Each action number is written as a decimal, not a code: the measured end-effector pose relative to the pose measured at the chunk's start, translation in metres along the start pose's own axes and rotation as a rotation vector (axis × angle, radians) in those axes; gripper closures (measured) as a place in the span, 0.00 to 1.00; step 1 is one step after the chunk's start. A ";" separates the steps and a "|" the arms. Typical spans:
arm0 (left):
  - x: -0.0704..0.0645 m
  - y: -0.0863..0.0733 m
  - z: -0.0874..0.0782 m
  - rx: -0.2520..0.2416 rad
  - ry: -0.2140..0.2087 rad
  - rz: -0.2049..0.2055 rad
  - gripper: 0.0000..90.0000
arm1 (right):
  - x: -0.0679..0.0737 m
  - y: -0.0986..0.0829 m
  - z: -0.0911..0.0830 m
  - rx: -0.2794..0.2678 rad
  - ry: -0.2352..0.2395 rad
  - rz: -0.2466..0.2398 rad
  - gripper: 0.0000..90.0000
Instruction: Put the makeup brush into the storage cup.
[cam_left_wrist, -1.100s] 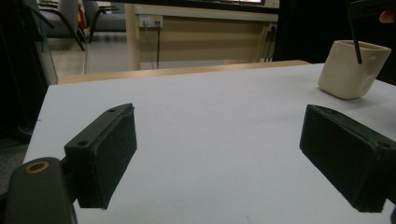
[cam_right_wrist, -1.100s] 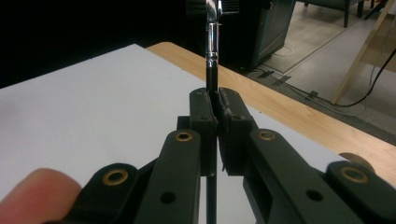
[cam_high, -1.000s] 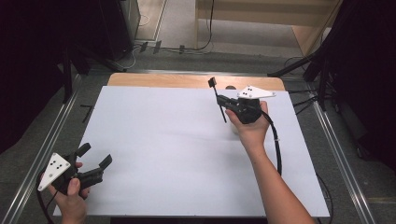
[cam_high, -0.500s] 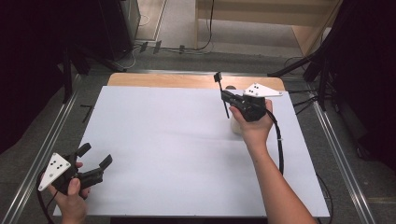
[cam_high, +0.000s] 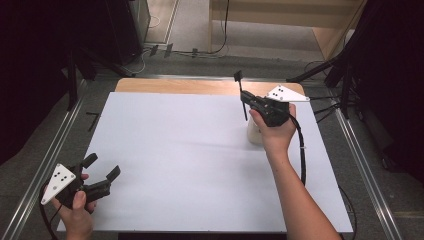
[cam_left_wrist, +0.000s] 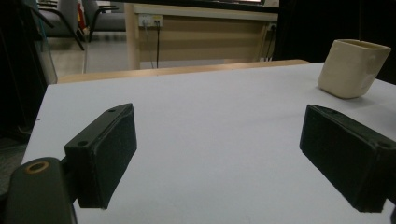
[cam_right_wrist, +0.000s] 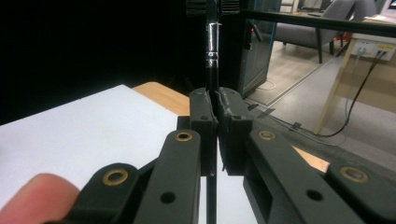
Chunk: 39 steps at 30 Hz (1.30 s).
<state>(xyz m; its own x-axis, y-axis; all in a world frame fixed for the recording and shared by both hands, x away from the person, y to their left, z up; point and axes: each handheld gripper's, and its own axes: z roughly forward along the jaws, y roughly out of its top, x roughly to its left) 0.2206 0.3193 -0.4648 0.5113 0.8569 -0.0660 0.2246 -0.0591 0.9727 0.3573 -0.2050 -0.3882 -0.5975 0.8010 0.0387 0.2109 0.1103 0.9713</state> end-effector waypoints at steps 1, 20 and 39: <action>0.000 0.000 0.000 0.000 -0.001 0.001 0.13 | -0.001 0.000 -0.001 -0.006 -0.003 0.002 0.97; 0.000 0.000 0.000 0.001 -0.001 0.003 0.13 | -0.013 0.002 -0.013 -0.063 -0.050 0.017 0.97; 0.000 0.000 0.000 0.001 -0.002 0.002 0.13 | -0.027 -0.004 -0.028 -0.065 -0.100 0.029 0.97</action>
<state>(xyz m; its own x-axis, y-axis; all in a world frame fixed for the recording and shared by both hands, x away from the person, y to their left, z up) 0.2205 0.3188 -0.4647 0.5132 0.8558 -0.0642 0.2244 -0.0616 0.9726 0.3509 -0.2437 -0.3864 -0.5107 0.8585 0.0468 0.1743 0.0501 0.9834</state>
